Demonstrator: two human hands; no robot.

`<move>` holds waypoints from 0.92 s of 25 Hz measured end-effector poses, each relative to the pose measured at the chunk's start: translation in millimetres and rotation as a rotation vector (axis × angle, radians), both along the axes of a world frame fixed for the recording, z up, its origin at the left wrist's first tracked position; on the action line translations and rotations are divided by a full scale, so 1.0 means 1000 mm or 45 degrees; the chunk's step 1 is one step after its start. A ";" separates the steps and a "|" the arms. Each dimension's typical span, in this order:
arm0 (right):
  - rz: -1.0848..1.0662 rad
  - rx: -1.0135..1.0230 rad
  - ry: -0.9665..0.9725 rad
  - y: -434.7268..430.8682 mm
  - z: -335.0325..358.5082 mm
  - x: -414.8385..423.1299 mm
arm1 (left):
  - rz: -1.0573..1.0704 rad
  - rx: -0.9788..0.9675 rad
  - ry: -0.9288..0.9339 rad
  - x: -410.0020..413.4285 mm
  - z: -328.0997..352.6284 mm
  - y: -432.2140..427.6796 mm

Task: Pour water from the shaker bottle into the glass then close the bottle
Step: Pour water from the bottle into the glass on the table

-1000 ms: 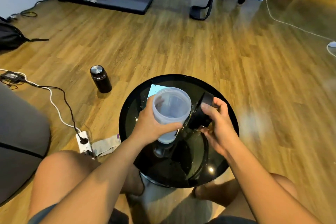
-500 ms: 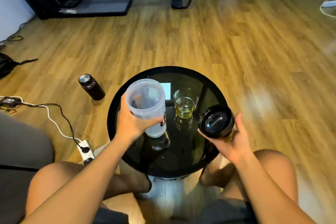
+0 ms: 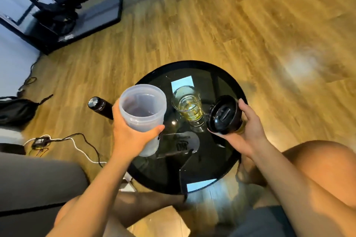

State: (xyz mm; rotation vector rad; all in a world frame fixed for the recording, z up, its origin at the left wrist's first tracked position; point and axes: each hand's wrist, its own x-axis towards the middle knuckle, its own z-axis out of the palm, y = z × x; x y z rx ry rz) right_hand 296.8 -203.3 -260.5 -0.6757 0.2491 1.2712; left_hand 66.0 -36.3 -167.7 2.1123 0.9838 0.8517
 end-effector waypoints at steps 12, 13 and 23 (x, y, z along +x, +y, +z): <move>0.002 0.036 0.032 -0.007 -0.003 0.000 | -0.158 0.225 0.498 0.034 0.037 0.029; -0.007 0.032 0.040 -0.007 -0.003 0.000 | -0.167 0.251 0.515 0.034 0.037 0.029; 0.024 -0.040 0.023 -0.003 -0.002 -0.004 | -0.257 0.367 0.620 0.036 0.029 0.044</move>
